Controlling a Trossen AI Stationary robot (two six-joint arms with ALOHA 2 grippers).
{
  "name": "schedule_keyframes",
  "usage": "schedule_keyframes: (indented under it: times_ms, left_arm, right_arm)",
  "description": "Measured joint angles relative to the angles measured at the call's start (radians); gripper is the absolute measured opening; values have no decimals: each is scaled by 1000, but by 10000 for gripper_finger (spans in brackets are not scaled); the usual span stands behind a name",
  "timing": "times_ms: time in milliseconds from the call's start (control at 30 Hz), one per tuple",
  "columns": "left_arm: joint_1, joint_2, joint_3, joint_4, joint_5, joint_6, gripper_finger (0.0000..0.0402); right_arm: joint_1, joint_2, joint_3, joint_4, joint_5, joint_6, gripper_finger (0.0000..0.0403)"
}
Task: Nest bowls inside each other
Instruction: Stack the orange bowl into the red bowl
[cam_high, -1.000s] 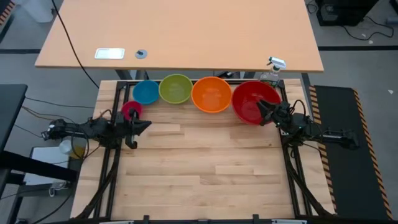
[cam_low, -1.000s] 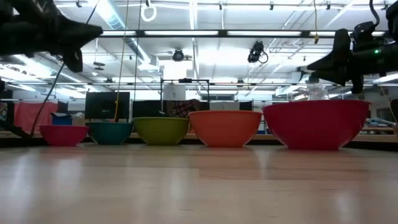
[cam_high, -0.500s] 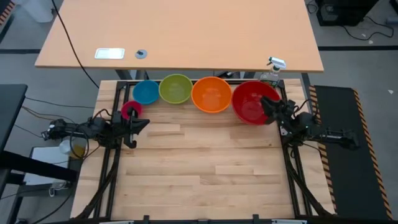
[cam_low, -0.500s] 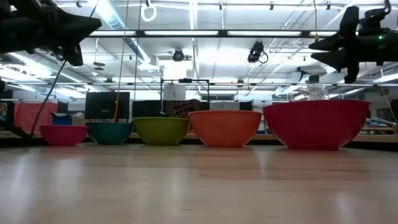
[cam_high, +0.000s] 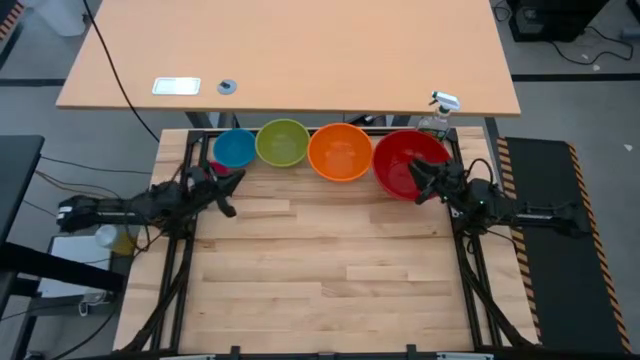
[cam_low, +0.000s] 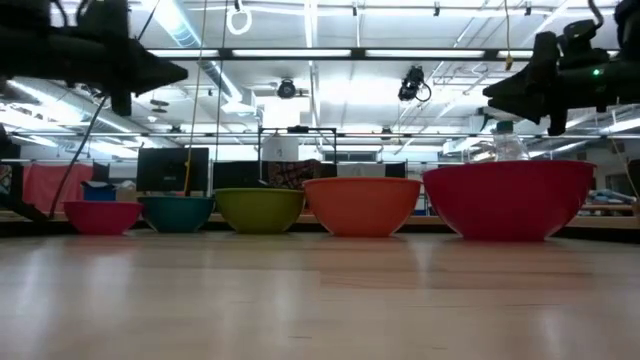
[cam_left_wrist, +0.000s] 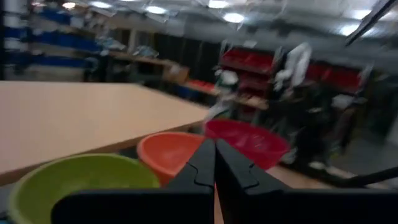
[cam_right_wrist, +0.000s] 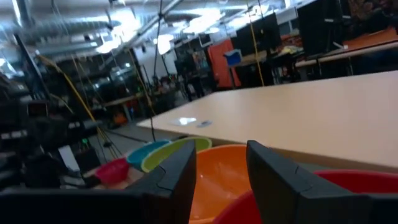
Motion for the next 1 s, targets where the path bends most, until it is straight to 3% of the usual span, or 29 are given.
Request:
schedule_keyframes:
  times_ms: [200,300,467,533,633,833,1000]
  left_arm:
    - [97,315,164,-4,0,52,7]
    - [149,458,281,-93,18,27,7]
    - [233,673,471,-251,239,35,7]
    - [247,749,533,-293,278,56,12]
    - [244,861,605,-326,304,157,45]
    - [228,1075,779,-374,315,344,167]
    - [228,1256,982,-556,311,437,227]
  right_arm:
    - [-23,153,81,4,-16,-48,148]
    - [-31,210,100,18,13,-76,148]
    - [-35,256,100,9,32,-79,148]
    - [-35,261,100,-3,24,-79,148]
    - [-35,261,100,-15,7,-102,148]
    - [-35,249,100,-41,-40,-147,161]
    - [-35,201,100,-85,-61,-143,177]
